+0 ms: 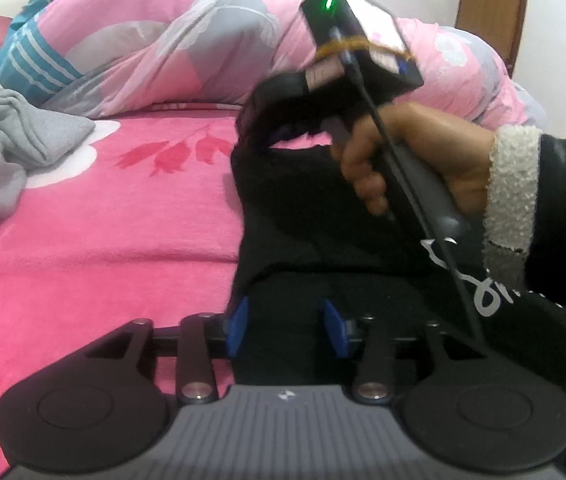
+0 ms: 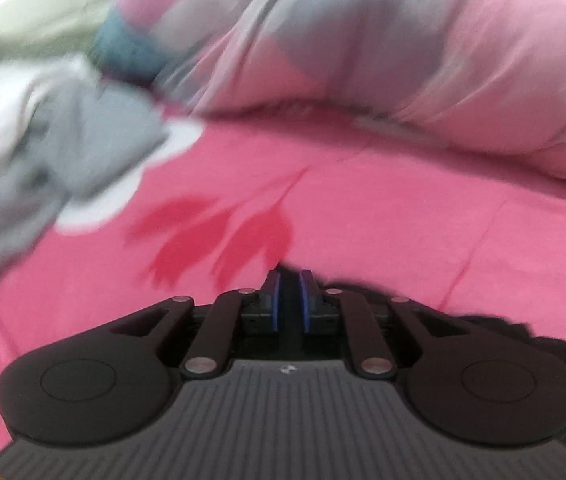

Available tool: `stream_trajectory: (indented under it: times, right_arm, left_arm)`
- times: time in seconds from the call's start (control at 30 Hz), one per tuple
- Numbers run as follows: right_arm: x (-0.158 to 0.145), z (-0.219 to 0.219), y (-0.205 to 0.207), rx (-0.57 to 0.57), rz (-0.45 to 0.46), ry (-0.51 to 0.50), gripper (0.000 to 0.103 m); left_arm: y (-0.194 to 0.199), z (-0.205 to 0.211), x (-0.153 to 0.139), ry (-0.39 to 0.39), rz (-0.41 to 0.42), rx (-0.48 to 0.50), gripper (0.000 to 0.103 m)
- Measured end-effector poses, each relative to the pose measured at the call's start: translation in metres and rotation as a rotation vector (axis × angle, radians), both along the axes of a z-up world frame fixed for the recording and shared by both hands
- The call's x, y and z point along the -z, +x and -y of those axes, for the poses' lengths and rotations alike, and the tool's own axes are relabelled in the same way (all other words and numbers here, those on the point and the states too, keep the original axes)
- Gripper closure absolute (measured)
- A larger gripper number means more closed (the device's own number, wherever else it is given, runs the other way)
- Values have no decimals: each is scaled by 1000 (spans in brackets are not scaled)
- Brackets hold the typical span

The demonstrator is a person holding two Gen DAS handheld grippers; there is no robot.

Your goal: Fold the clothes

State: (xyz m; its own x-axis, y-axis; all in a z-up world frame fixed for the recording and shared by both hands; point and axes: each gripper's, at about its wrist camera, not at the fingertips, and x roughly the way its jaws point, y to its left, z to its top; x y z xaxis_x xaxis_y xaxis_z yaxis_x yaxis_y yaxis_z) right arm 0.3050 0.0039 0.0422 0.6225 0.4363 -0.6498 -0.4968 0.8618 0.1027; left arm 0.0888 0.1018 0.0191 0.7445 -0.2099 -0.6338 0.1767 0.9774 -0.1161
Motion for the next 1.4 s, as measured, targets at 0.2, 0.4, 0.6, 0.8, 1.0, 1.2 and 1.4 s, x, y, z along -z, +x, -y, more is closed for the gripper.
stream_trajectory:
  times: [0.2, 0.4, 0.6, 0.8, 1.0, 1.2, 1.4]
  right_arm:
    - [-77, 92, -76, 131, 115, 155, 91]
    - [-156, 229, -226, 338, 247, 204, 91]
    - [-166, 320, -392, 579, 338, 157, 86]
    - [-106, 357, -439, 621, 214, 105, 82]
    - [-38, 334, -415, 500, 57, 18, 82]
    - [-4, 333, -464, 426, -1, -87, 82]
    - [-6, 365, -530, 480, -49, -25, 82]
  left_arm:
    - [-2, -1, -1, -14, 3, 3, 54]
    - [-6, 6, -6, 9, 20, 25, 44]
    - [-26, 12, -32, 0, 72, 60, 37]
    - [-83, 32, -62, 76, 96, 109, 32]
    - [-149, 60, -68, 197, 88, 178, 32]
    - [-235, 59, -34, 297, -26, 200, 32]
    - [-299, 12, -36, 234, -91, 96, 29]
